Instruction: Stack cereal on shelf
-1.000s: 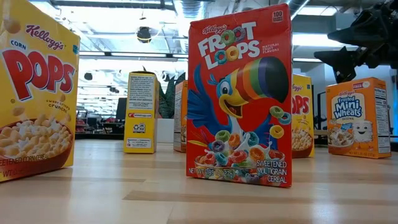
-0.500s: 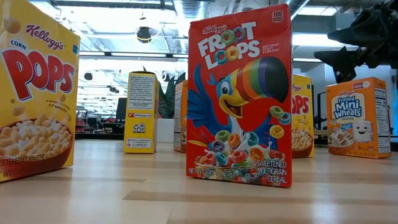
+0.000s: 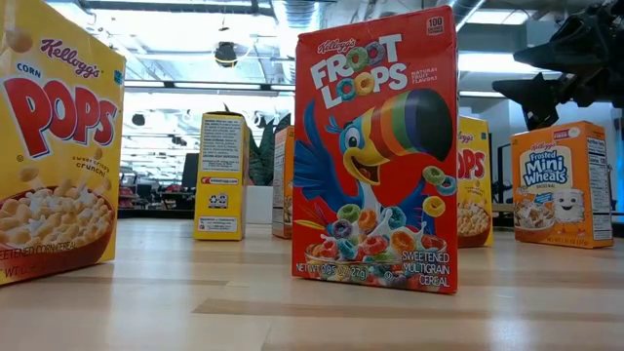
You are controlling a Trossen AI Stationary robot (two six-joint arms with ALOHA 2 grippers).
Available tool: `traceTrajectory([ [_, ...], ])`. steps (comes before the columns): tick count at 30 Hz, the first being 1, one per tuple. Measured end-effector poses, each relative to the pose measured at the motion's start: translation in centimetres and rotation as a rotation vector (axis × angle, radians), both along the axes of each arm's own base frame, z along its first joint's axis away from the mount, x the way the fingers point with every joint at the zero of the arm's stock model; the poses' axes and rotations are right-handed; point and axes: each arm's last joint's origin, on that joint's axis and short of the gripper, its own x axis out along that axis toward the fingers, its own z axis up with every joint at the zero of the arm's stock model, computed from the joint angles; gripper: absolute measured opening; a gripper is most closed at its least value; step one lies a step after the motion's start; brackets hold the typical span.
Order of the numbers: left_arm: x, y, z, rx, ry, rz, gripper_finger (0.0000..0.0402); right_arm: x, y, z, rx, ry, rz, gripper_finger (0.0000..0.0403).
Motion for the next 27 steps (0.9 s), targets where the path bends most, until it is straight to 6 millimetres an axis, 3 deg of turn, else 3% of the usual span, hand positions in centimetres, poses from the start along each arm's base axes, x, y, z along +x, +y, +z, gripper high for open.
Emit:
traceTrajectory([
  [16,0.0,0.0,-0.01,0.005,0.0,-0.001,0.0203,0.0,0.0,0.01,-0.004,0.0,-0.001,0.0245],
  [23,0.01,0.06,0.02,0.197,-0.025,-0.031,0.0203,0.01,-0.2,0.02,-0.034,-0.001,-0.044,0.0245],
  [27,0.04,0.34,0.15,0.22,-0.056,0.069,0.0203,0.0,-0.24,0.13,0.123,-0.018,-0.037,0.0245],
])
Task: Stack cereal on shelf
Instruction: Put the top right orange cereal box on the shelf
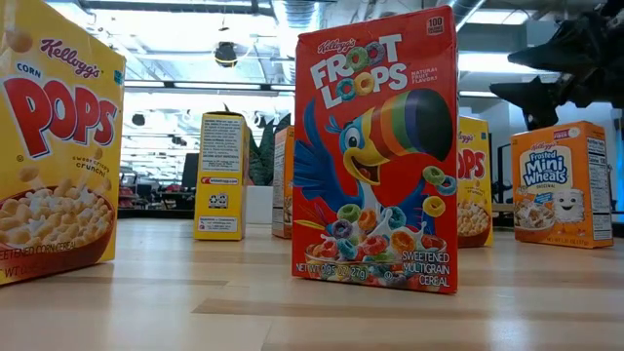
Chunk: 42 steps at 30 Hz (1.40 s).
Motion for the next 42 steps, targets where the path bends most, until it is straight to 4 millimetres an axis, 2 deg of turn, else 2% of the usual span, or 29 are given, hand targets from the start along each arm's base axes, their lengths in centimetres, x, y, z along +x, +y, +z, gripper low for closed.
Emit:
traceTrajectory([
  [3,0.0,0.2,0.1,0.0,-0.041,0.094,0.0203,-0.1,0.0,0.5,0.24,-0.063,0.024,0.0245],
  [7,0.0,0.5,0.4,-0.095,-0.12,0.237,0.0203,-0.1,-0.1,0.8,0.437,-0.114,0.01,0.0245],
  [11,0.1,0.6,0.8,-0.279,-0.19,0.325,0.0203,-0.1,-0.2,0.9,0.523,-0.145,-0.01,0.0245],
  [13,0.0,0.6,0.8,-0.311,-0.204,0.346,0.0203,-0.1,-0.3,0.9,0.572,-0.154,-0.024,0.0245],
  [19,0.0,0.7,0.9,-0.311,-0.223,0.378,0.0203,-0.2,-0.5,0.9,0.606,-0.173,-0.089,0.0245],
  [26,0.0,0.8,1.0,-0.511,-0.299,0.451,0.0203,-0.2,-0.7,0.7,0.606,-0.182,-0.168,0.0245],
  [30,0.0,0.9,1.0,-0.511,-0.299,0.453,0.0203,-0.2,-0.7,0.7,0.603,-0.182,-0.173,0.0245],
  [33,-0.1,1.0,1.2,-0.578,-0.347,0.5,0.0203,-0.3,-0.7,1.0,0.643,-0.211,-0.162,0.0245],
  [36,0.0,0.9,1.7,-0.649,-0.368,0.511,0.0205,-0.8,-0.8,2.9,0.584,-0.347,-0.11,0.0245],
  [40,0.2,0.8,3.6,-0.664,-0.365,0.49,0.0224,-2.6,-1.0,8.1,0.359,-0.488,-0.066,0.0245],
  [42,0.2,0.9,5.0,-0.64,-0.373,0.479,0.0245,-3.4,-1.0,10.6,0.257,-0.483,-0.061,0.0245],
])
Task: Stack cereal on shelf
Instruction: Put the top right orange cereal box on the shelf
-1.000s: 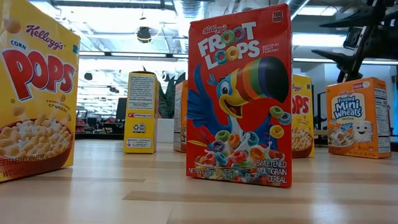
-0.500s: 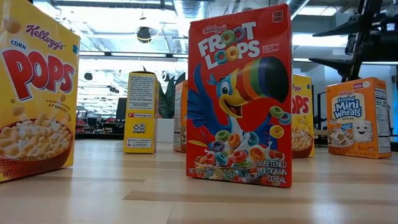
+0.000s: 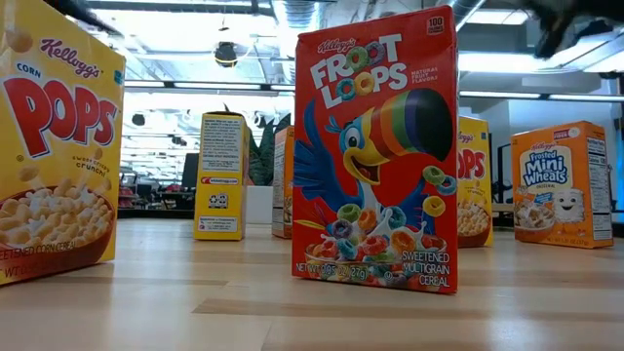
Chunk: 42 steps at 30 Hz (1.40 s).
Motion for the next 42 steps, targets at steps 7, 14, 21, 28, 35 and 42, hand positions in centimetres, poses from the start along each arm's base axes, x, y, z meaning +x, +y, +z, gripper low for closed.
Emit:
traceTrajectory([
  [7,-1.0,2.0,4.3,0.068,-0.145,-0.025,0.0335,0.5,0.3,6.8,-0.141,0.457,0.019,0.0245],
  [14,-2.0,3.5,6.6,0.106,-0.125,0.021,0.0359,3.5,1.3,10.1,0.001,1.181,0.148,0.0245],
  [21,-2.3,3.9,7.1,0.155,-0.037,0.064,0.0359,6.7,2.5,10.3,0.202,1.662,0.256,0.0245],
  [28,-2.2,3.8,6.9,0.209,0.035,0.084,0.0359,11.0,3.3,6.9,0.335,1.94,0.182,0.0245],
  [35,-2.0,3.6,6.6,0.245,0.065,0.086,0.0359,13.6,3.9,5.8,0.331,1.888,0.101,0.0245],
  [42,-2.0,3.6,6.6,0.245,0.066,0.086,0.0359,12.8,3.7,5.4,0.351,1.891,0.049,0.0245],
])
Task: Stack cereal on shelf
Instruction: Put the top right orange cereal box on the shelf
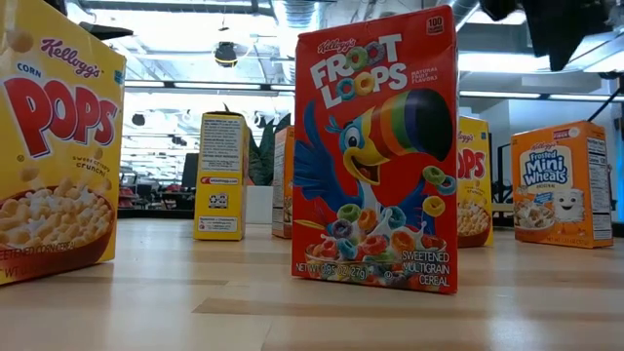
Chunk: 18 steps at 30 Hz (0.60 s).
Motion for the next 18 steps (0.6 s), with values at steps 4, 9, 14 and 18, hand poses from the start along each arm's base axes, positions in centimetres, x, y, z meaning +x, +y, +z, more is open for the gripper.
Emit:
traceTrajectory([
  [4,0.0,0.0,0.0,-0.014,-0.008,-0.002,0.0359,-0.6,0.1,-1.2,-0.004,0.03,0.005,0.0245],
  [9,0.1,-0.2,-0.1,-0.041,-0.022,-0.006,0.0359,-0.9,0.9,-3.0,0.068,0.084,0.063,0.0271],
  [14,0.2,-0.3,-0.3,-0.062,-0.032,-0.009,0.0359,-0.7,1.0,-3.1,0.086,0.066,0.069,0.033],
  [18,0.3,-0.5,-0.5,-0.069,-0.02,-0.002,0.0359,-0.4,1.0,-3.1,0.058,0.032,0.065,0.0368],
])
